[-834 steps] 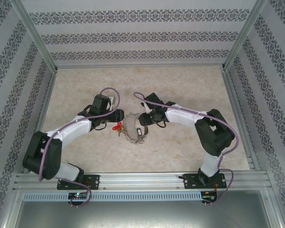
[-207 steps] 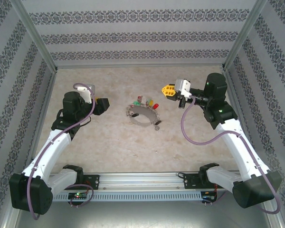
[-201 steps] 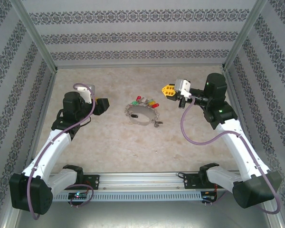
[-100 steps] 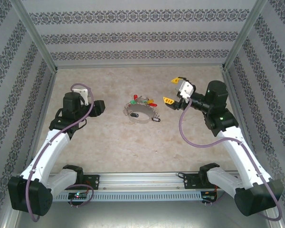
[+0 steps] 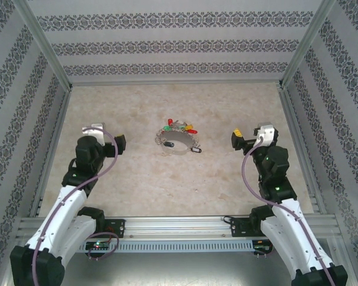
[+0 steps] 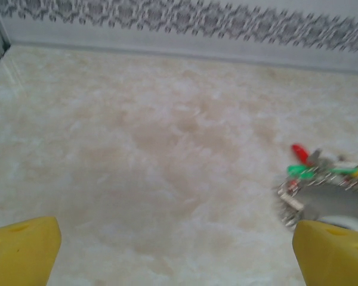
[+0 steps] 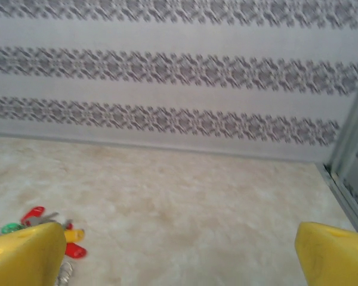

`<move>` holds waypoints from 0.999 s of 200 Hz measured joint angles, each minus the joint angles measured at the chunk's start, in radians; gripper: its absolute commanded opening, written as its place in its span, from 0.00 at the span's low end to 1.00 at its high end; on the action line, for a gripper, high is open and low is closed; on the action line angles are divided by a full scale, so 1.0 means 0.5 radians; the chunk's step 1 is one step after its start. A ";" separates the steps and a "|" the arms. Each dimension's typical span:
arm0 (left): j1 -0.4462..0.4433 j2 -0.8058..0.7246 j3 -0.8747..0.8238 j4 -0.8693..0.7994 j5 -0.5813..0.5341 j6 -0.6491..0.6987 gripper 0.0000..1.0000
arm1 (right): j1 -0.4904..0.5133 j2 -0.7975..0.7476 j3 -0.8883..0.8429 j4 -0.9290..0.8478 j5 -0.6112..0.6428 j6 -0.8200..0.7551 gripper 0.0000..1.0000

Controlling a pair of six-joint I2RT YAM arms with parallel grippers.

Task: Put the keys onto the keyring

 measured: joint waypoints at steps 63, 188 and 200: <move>0.000 0.060 -0.201 0.237 -0.074 0.094 1.00 | -0.013 0.024 -0.299 0.042 0.028 -0.004 0.98; 0.000 0.684 -0.367 0.910 -0.114 0.240 1.00 | -0.236 0.738 -0.573 0.852 -0.024 0.061 0.98; 0.000 0.798 -0.367 1.011 -0.117 0.253 1.00 | -0.236 0.914 -0.561 0.984 -0.024 0.061 0.98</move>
